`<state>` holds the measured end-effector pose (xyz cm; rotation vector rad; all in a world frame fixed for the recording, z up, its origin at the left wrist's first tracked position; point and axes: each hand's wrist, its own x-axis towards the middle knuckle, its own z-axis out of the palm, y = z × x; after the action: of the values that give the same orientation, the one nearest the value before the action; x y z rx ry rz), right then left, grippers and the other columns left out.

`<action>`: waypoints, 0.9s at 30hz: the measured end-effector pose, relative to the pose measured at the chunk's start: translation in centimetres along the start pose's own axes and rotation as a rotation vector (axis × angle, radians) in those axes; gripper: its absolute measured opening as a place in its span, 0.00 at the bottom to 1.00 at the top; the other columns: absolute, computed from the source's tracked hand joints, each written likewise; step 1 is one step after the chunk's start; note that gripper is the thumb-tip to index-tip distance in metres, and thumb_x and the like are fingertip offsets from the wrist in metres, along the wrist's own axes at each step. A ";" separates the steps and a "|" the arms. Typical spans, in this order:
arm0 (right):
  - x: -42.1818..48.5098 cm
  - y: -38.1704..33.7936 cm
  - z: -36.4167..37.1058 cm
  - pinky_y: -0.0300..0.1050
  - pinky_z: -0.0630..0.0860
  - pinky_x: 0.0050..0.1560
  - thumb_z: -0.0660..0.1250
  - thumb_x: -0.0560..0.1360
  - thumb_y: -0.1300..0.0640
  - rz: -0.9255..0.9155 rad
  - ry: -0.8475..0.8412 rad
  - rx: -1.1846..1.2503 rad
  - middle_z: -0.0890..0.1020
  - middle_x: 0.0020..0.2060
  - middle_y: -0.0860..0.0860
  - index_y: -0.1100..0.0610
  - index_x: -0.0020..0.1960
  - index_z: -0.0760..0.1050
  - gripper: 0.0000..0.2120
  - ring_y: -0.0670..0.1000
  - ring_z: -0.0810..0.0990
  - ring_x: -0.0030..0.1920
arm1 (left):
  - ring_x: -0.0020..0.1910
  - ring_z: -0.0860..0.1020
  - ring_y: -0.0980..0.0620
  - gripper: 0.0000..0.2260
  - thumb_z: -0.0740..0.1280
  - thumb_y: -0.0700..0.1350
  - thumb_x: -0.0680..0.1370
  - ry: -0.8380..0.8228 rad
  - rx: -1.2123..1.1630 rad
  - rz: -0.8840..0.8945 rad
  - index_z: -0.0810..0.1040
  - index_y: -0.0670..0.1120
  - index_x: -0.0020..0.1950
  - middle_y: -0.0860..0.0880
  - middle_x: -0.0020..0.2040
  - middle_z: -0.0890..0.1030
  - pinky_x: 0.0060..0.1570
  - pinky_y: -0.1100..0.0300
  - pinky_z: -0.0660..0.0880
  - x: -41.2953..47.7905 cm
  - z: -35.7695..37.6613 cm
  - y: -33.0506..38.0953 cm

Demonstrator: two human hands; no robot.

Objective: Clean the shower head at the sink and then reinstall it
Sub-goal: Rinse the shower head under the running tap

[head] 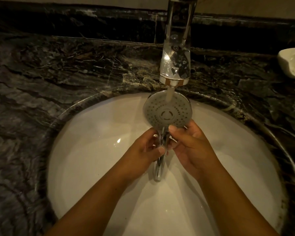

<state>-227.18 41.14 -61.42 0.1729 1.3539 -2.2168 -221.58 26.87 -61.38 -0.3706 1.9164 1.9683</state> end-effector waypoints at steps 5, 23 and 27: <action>0.0 0.0 -0.1 0.47 0.80 0.50 0.70 0.69 0.61 0.005 0.022 -0.016 0.85 0.55 0.53 0.54 0.63 0.76 0.22 0.55 0.83 0.57 | 0.56 0.83 0.51 0.20 0.64 0.38 0.81 0.016 0.035 -0.004 0.73 0.61 0.65 0.51 0.57 0.83 0.59 0.49 0.78 0.1 -0.2 -0.1; 0.1 -0.1 0.0 0.49 0.81 0.50 0.67 0.71 0.57 0.015 0.033 -0.037 0.85 0.56 0.54 0.54 0.63 0.76 0.20 0.54 0.84 0.56 | 0.54 0.83 0.47 0.17 0.65 0.39 0.80 -0.011 -0.002 -0.011 0.74 0.55 0.67 0.48 0.57 0.83 0.59 0.44 0.79 0.4 -0.2 0.0; 0.2 0.0 -0.1 0.53 0.81 0.55 0.67 0.72 0.56 0.031 0.055 -0.041 0.86 0.55 0.53 0.53 0.60 0.78 0.17 0.54 0.85 0.55 | 0.52 0.84 0.43 0.13 0.65 0.40 0.80 -0.030 -0.069 -0.016 0.78 0.50 0.63 0.43 0.57 0.83 0.56 0.44 0.80 0.3 -0.2 0.1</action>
<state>-227.36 41.12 -61.51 0.2393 1.4158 -2.1714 -221.89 26.68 -61.43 -0.3719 1.8256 2.0217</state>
